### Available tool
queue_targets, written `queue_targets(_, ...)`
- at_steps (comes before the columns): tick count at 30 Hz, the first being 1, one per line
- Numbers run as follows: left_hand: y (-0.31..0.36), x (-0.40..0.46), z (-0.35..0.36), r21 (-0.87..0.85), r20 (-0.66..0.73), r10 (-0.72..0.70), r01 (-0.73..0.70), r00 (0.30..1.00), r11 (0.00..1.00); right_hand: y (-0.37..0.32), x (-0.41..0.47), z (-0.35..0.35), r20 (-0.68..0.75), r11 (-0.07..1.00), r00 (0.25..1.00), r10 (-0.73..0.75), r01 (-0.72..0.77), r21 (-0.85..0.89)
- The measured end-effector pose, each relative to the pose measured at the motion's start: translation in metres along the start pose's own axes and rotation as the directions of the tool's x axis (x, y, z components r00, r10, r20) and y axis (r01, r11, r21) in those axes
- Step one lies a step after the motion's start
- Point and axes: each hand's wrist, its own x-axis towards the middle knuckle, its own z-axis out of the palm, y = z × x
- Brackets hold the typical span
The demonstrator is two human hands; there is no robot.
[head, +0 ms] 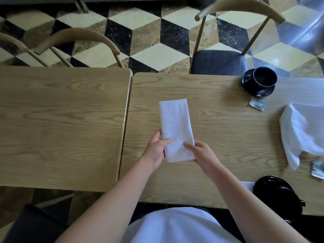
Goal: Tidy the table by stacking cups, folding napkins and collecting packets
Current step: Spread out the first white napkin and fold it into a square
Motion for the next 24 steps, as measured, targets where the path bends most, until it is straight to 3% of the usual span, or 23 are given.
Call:
queue_targets(4, -0.039, 0.003, -0.014, 0.165, -0.234, -0.173, 0.214, 0.957, 0.963, 0.047, 0.006, 0.010, -0.057, 0.976, 0.977, 0.204, -0.199, 0.083)
queue_targets(7, -0.062, -0.007, -0.028, 0.236, -0.341, -0.188, 0.277, 0.921, 0.931, 0.075, 0.006, 0.013, -0.020, 0.937, 0.945, 0.326, -0.320, 0.140)
queue_targets(10, -0.072, -0.015, -0.038, 0.306, -0.316, -0.138, 0.238, 0.939, 0.922, 0.086, 0.002, 0.010, 0.005, 0.931, 0.939, 0.344, -0.342, 0.125)
queue_targets(14, -0.068, -0.011, -0.041, 0.337, -0.172, -0.118, 0.171, 0.978, 0.926, 0.082, 0.000, 0.001, -0.009, 0.971, 0.974, 0.226, -0.224, 0.078)
queue_targets(19, -0.057, 0.008, -0.035, 0.293, -0.174, -0.209, 0.253, 0.962, 0.922, 0.064, 0.008, -0.006, 0.071, 0.984, 0.982, 0.178, -0.178, 0.006)
queue_targets(24, -0.035, 0.018, -0.022, 0.121, -0.148, -0.304, 0.322, 0.941, 0.939, 0.051, 0.022, -0.012, 0.166, 0.894, 0.952, 0.259, -0.301, 0.332)
